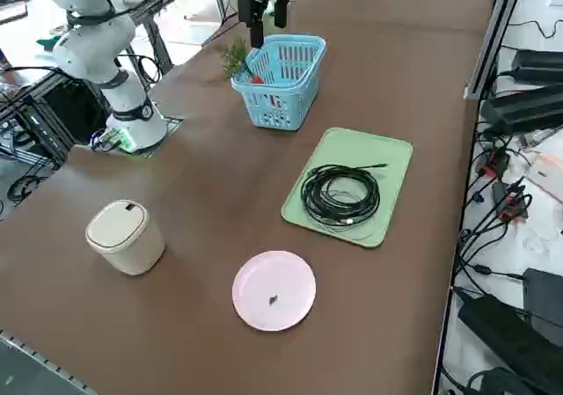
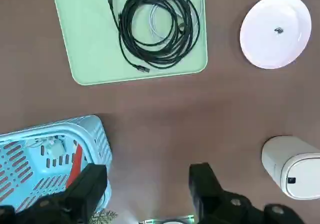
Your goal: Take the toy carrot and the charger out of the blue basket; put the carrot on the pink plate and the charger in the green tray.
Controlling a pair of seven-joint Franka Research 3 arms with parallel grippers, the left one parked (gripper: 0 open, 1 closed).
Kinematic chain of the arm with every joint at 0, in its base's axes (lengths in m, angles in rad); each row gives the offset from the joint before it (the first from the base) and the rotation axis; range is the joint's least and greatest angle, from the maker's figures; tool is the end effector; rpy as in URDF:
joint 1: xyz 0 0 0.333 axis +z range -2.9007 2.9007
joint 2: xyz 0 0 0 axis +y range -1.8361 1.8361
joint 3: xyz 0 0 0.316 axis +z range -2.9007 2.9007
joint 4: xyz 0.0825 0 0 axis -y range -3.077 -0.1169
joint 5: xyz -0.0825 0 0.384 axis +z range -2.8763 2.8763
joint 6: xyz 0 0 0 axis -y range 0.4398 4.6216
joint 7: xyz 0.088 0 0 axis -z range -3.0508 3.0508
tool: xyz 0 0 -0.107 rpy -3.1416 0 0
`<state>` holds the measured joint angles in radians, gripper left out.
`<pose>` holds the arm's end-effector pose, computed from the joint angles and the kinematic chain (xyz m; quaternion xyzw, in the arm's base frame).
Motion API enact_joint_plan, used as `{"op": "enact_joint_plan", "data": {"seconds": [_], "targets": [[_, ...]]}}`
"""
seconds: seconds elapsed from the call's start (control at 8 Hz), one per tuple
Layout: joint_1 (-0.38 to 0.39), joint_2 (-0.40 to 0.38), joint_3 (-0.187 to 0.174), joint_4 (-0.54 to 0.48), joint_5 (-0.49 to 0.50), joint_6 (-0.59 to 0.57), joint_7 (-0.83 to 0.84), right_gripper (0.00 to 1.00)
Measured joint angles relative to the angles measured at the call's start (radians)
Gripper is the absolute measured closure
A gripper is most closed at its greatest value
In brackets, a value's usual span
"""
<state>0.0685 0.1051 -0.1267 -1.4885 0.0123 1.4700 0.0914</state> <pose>0.5742 -0.0281 0.5957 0.9953 -0.0744 -0.0613 0.0015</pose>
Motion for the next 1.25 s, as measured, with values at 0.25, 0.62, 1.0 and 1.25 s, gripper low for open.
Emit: {"op": "enact_joint_plan", "data": {"seconds": [0.25,0.62,1.0,1.25], "targets": [[0.000,0.000,0.000,0.001,0.000,0.000,-0.003,0.00],[0.002,-0.001,0.003,0.003,0.000,0.000,-0.005,0.00],[0.005,0.000,0.008,-0.002,0.000,-0.070,-0.004,0.00],[0.014,0.000,0.009,-0.025,0.003,-0.086,0.002,0.00]]}}
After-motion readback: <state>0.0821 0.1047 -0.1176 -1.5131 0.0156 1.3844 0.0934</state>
